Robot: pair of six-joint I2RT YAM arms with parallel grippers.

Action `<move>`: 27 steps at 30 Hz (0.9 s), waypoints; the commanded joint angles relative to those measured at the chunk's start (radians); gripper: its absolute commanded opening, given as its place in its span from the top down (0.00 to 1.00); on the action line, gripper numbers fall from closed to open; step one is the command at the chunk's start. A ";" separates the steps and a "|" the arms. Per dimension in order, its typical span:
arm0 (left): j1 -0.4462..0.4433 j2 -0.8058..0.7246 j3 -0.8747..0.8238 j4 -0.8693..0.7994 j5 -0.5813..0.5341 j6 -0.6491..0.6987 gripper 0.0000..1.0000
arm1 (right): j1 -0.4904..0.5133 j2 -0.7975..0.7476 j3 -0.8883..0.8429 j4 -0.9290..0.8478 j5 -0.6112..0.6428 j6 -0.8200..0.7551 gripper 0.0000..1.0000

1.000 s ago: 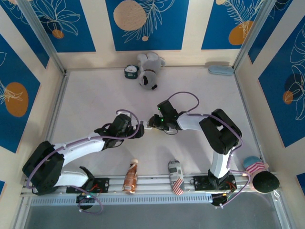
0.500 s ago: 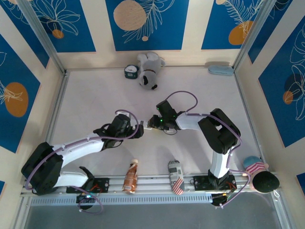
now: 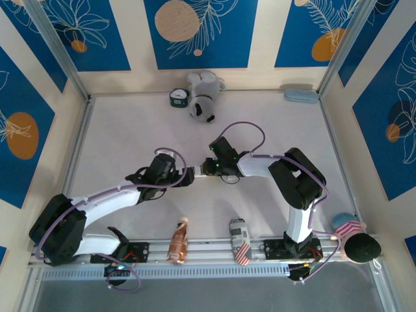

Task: Load the batteries into the remote control

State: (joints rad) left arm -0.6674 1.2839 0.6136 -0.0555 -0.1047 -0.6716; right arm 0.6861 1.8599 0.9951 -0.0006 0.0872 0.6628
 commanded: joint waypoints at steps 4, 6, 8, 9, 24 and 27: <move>0.062 -0.006 0.023 0.062 0.098 0.022 0.00 | -0.004 0.048 0.060 -0.053 -0.033 -0.150 0.82; 0.079 0.008 0.027 0.081 0.121 0.027 0.00 | -0.008 0.053 0.077 -0.065 -0.036 -0.181 0.82; 0.102 0.029 0.035 0.105 0.159 0.026 0.01 | -0.012 0.055 0.086 -0.071 -0.039 -0.203 0.82; 0.113 0.043 0.038 0.125 0.184 0.027 0.02 | -0.012 0.053 0.086 -0.072 -0.042 -0.212 0.82; 0.173 0.386 0.315 0.049 0.331 0.025 0.42 | -0.010 0.044 0.076 -0.060 -0.056 -0.234 0.82; 0.185 0.427 0.328 0.075 0.369 0.021 0.64 | -0.011 0.047 0.074 -0.056 -0.059 -0.232 0.82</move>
State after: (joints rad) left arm -0.5045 1.6768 0.9165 0.0593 0.2104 -0.6559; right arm 0.6785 1.9003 1.0622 -0.0387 0.0555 0.4458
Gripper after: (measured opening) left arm 0.379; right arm 0.182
